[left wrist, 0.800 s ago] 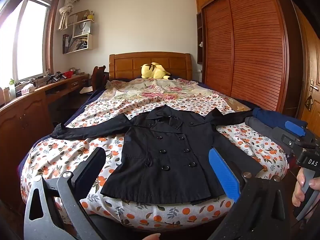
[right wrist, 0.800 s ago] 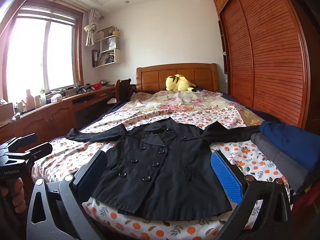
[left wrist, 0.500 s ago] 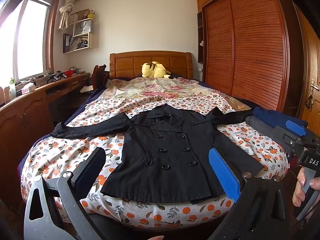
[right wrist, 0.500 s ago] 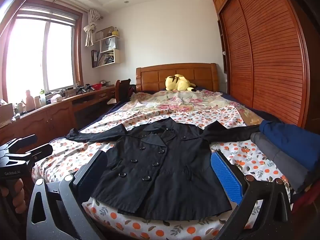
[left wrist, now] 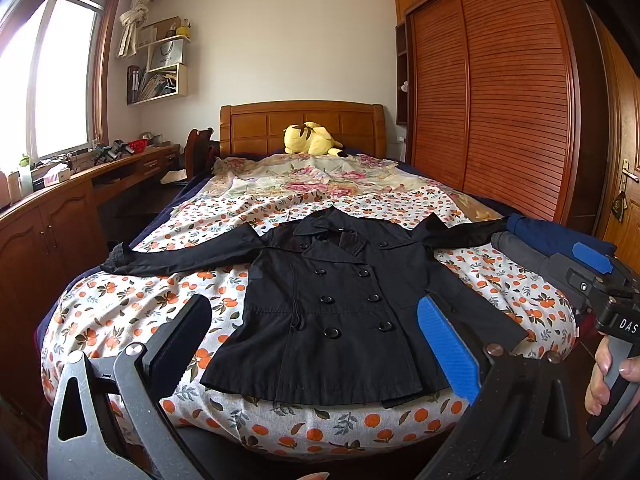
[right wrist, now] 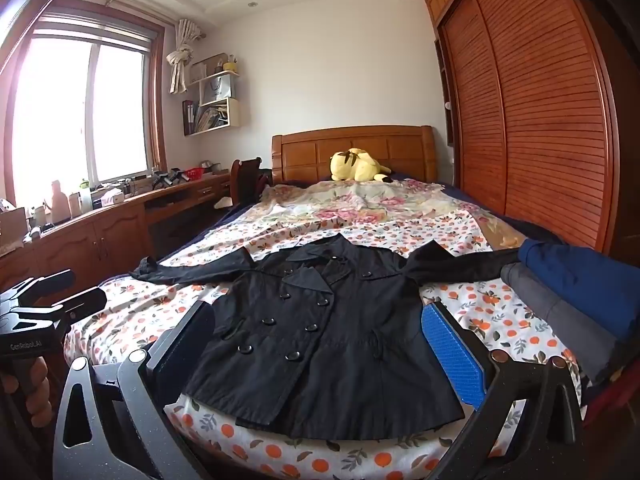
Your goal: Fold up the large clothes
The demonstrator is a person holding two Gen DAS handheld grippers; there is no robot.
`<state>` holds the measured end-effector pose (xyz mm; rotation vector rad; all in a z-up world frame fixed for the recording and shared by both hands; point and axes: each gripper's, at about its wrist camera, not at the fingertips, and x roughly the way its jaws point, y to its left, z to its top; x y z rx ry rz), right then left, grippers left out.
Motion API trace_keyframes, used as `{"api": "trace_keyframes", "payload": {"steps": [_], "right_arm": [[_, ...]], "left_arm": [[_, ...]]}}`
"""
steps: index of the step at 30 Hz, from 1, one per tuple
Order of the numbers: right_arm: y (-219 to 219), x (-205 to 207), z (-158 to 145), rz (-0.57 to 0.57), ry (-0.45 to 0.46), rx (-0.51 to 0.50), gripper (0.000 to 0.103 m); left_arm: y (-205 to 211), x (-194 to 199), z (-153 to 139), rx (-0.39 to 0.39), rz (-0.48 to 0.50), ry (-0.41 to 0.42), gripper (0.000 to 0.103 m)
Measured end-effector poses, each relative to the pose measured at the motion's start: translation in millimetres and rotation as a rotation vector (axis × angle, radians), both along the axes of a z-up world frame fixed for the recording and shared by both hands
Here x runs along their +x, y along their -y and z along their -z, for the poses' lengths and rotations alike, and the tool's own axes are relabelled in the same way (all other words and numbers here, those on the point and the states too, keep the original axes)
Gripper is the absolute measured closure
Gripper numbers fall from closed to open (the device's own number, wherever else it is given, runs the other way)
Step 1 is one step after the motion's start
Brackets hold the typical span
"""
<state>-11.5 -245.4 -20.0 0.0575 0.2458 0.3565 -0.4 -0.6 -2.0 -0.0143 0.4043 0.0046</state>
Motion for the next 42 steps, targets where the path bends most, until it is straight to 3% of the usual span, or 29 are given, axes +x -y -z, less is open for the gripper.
{"api": "trace_keyframes", "payload": {"steps": [42], "right_arm": [[-1.5,-0.6,3.3,0.002,-0.012,0.010,0.000]], "left_arm": [[-1.6,1.1,9.0,-0.002,-0.004,-0.017,0.000]]}}
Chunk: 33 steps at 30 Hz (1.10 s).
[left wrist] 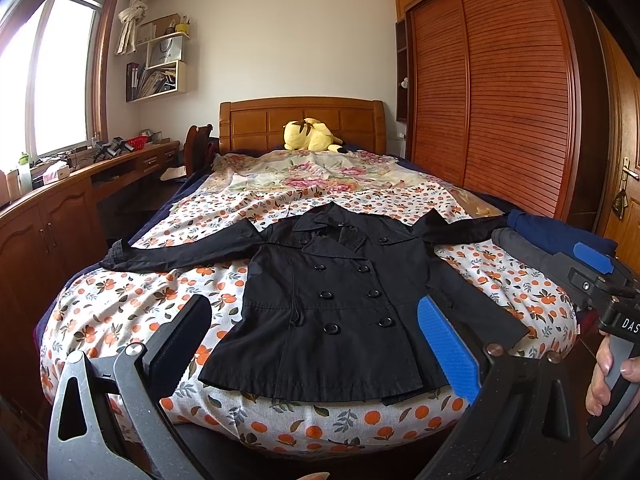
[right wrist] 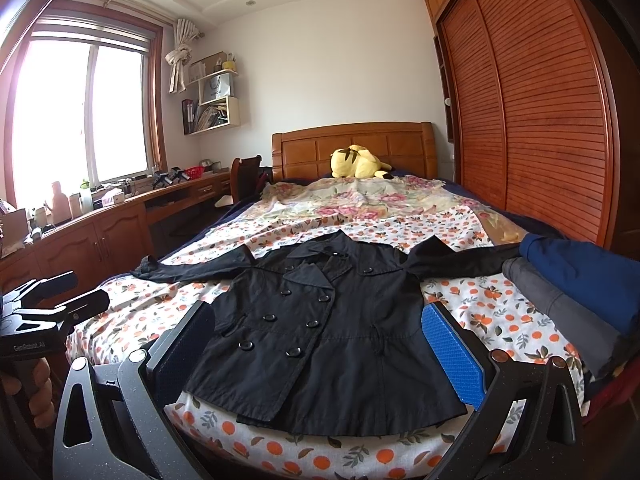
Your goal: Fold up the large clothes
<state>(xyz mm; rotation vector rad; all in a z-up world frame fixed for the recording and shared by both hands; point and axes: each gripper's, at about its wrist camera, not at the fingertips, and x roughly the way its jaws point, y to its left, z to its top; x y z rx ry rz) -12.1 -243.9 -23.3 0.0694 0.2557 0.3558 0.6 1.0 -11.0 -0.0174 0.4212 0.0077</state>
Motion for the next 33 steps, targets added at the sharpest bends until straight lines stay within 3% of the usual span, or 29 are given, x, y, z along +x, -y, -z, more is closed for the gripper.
{"api": "trace_keyframes", "payload": {"steps": [23,33], "right_arm": [[0,0,-1,-0.002,-0.004,0.005,0.000],[-9,19,13,-0.025,-0.031,-0.021,0.000]], "left_arm": [[0,2,1,0.000,0.001,-0.003,0.000],[-13,22,22,0.035,-0.053,-0.042,0.000]]}}
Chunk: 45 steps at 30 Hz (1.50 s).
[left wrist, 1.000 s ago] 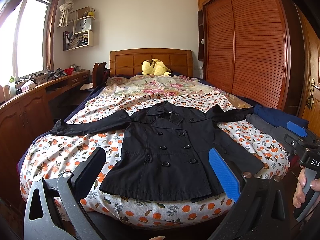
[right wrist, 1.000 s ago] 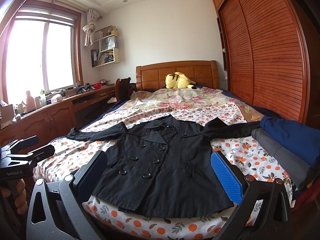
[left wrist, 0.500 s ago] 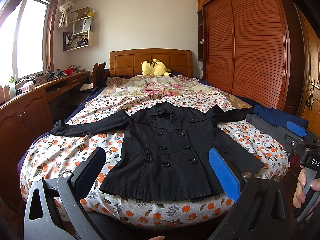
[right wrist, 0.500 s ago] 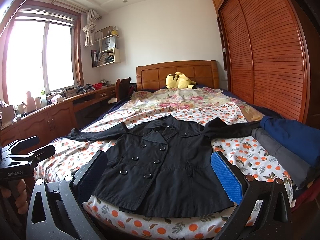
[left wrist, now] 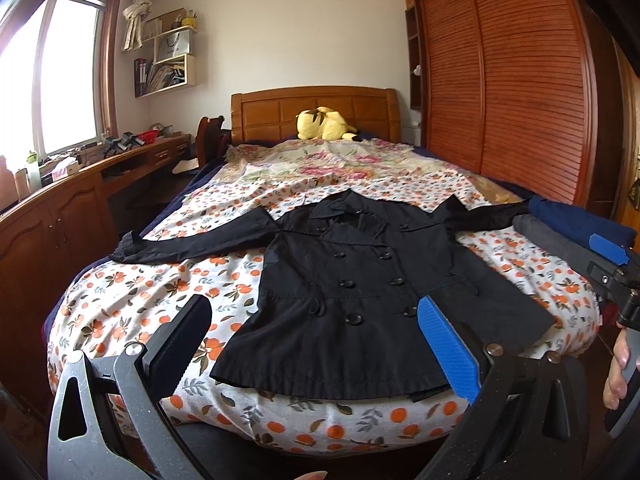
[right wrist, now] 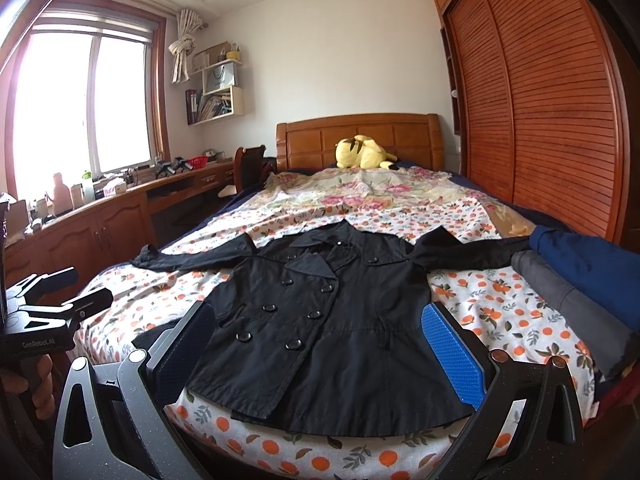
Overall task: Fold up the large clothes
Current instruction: 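Reach the left gripper to the coat sleeve nearest it and grasp the cuff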
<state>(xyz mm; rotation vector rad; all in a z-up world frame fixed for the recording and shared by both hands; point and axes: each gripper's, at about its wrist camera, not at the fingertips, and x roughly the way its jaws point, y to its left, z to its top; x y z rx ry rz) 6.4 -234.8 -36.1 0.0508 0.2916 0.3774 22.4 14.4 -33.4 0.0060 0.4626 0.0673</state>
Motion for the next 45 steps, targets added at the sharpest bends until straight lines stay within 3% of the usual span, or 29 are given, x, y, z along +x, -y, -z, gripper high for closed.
{"api": "trace_keyframes", "payload": {"steps": [13,25,30,39,45], "right_arm": [[-18,61,15,-0.043,-0.063,-0.038,0.000],[-44,117,36,-0.074,-0.090,-0.061,0.000],[-63,150,44,-0.109,-0.110,-0.082,0.000],[-105,198,47,-0.205,-0.104,-0.121,0.000],[-128,220,61,-0.284,-0.128,-0.124,0.000]], "left_arm": [[-35,38,48,-0.041,-0.048,-0.072,0.000],[-59,79,81,0.018,-0.099,-0.129,0.000],[-77,98,95,-0.012,-0.100,-0.168,0.000],[-138,121,120,-0.028,-0.158,-0.229,0.000],[-196,135,126,-0.112,-0.194,-0.262,0.000]]}}
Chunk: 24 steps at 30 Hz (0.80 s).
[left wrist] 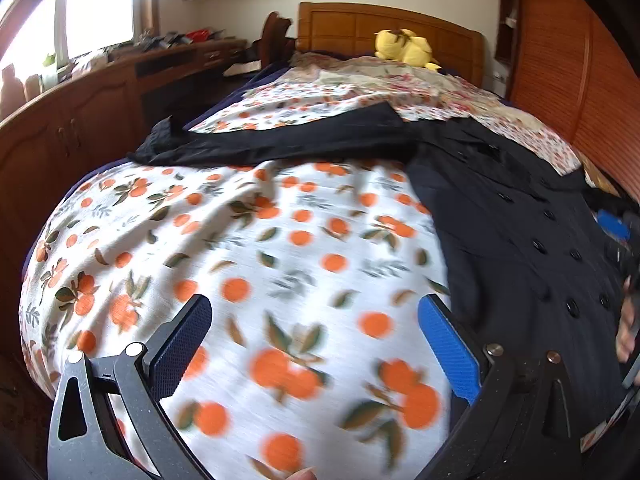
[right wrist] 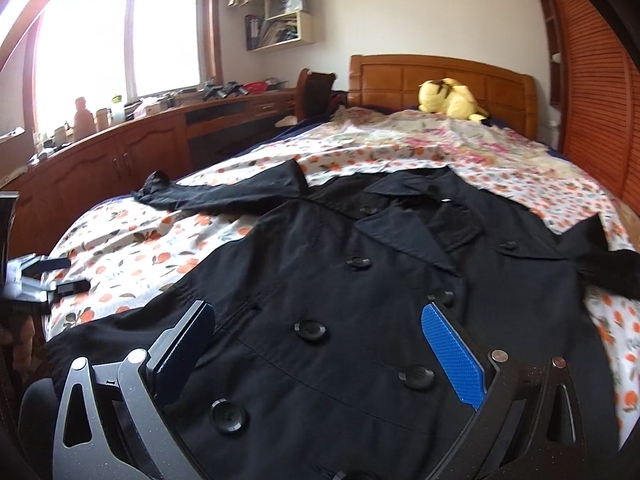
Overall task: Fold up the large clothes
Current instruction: 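Reach the left gripper to the coat sleeve nearest it and grasp the cuff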
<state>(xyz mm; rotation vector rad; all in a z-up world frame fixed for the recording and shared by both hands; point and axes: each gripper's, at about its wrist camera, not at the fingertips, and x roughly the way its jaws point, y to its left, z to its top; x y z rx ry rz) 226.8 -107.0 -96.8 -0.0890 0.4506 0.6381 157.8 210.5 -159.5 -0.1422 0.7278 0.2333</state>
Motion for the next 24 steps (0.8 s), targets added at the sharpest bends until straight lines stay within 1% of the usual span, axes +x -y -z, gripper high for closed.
{"api": "trace_keyframes", "payload": {"steps": [2,5,9,13,15,18,19,21,22,24], "right_arm": [[0,4,9,-0.016,-0.014,-0.018,0.000],[9,10,15,-0.017,-0.049,-0.007,0.000],[20,15,17,-0.018,-0.069,0.003,0.000],[15,11,14,-0.015,-0.052,-0.017,0.000],[15,9,14,-0.010,-0.049,-0.023,0.000],[9,9,13,-0.005,-0.049,-0.024,0.000],[6,10,13,-0.003,-0.049,-0.024,0.000],[2,12,13,-0.002,-0.049,-0.026,0.000],[1,12,13,-0.003,-0.049,-0.028,0.000],[0,12,13,-0.003,-0.049,-0.029,0.000]], "left_arm": [[-15,6,-1,-0.002,-0.009,0.003,0.000],[-35,23,-3,-0.014,-0.013,0.003,0.000],[-70,64,3,-0.074,-0.037,-0.004,0.000],[-99,102,5,-0.127,-0.072,-0.001,0.001],[-110,123,8,-0.157,-0.084,-0.007,0.008],[-116,144,13,-0.233,-0.076,0.004,0.011],[-114,149,14,-0.242,-0.071,0.006,0.013],[-114,164,17,-0.256,-0.070,0.000,0.019],[-116,170,20,-0.269,-0.078,-0.008,0.021],[-125,184,26,-0.302,-0.113,-0.030,0.029]]}}
